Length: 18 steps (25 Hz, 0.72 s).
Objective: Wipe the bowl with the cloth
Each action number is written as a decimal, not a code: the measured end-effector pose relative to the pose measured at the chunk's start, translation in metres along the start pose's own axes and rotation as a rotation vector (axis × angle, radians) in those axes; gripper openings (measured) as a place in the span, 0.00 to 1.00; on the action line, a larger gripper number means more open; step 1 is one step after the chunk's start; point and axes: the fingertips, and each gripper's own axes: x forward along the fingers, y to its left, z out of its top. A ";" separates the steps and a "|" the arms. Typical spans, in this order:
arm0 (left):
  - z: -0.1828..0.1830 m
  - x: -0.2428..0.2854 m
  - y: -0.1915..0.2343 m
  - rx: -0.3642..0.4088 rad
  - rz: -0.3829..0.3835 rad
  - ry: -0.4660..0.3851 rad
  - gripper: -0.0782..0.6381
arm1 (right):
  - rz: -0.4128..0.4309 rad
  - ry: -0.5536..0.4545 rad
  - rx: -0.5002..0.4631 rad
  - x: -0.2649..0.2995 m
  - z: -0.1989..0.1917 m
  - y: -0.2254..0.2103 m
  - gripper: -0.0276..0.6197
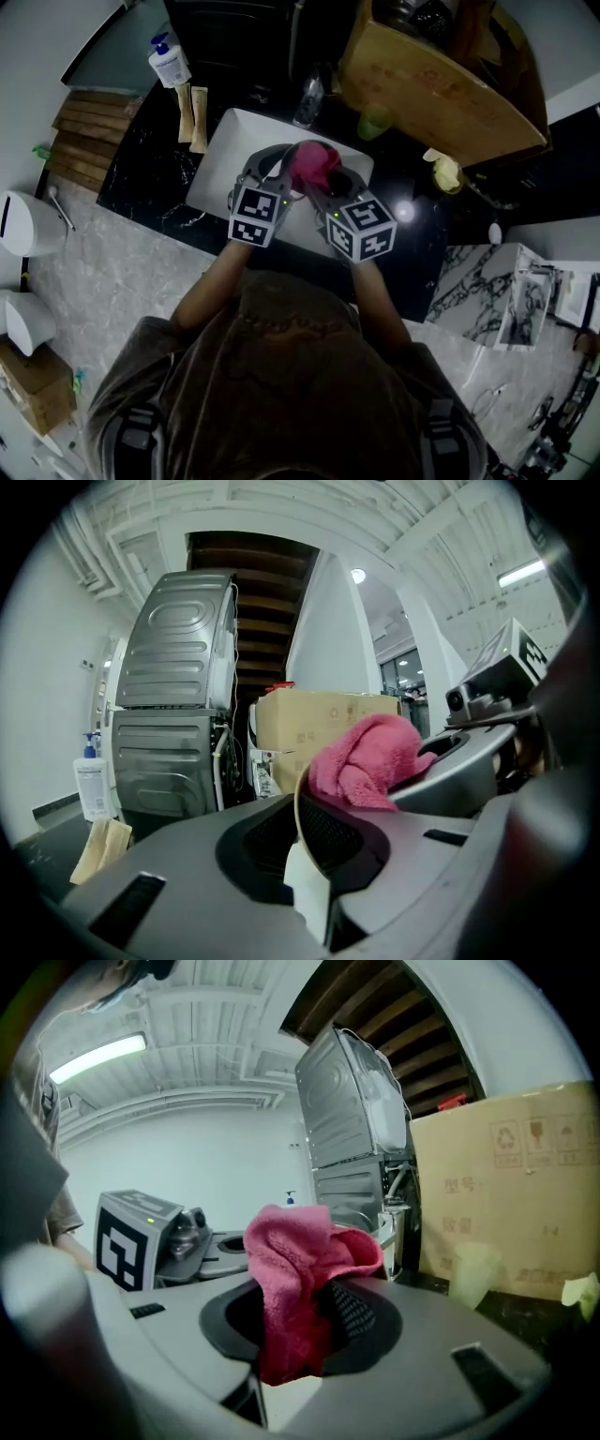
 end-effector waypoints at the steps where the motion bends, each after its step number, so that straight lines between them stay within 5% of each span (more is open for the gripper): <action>1: 0.001 0.000 -0.002 0.016 0.005 0.000 0.14 | -0.022 0.004 -0.010 0.001 0.000 -0.004 0.23; 10: 0.003 -0.002 0.004 0.084 0.062 0.006 0.14 | -0.178 0.029 -0.114 0.005 0.000 -0.027 0.22; 18: -0.002 -0.005 0.018 0.117 0.111 0.010 0.15 | -0.151 0.132 -0.117 0.005 -0.023 -0.023 0.22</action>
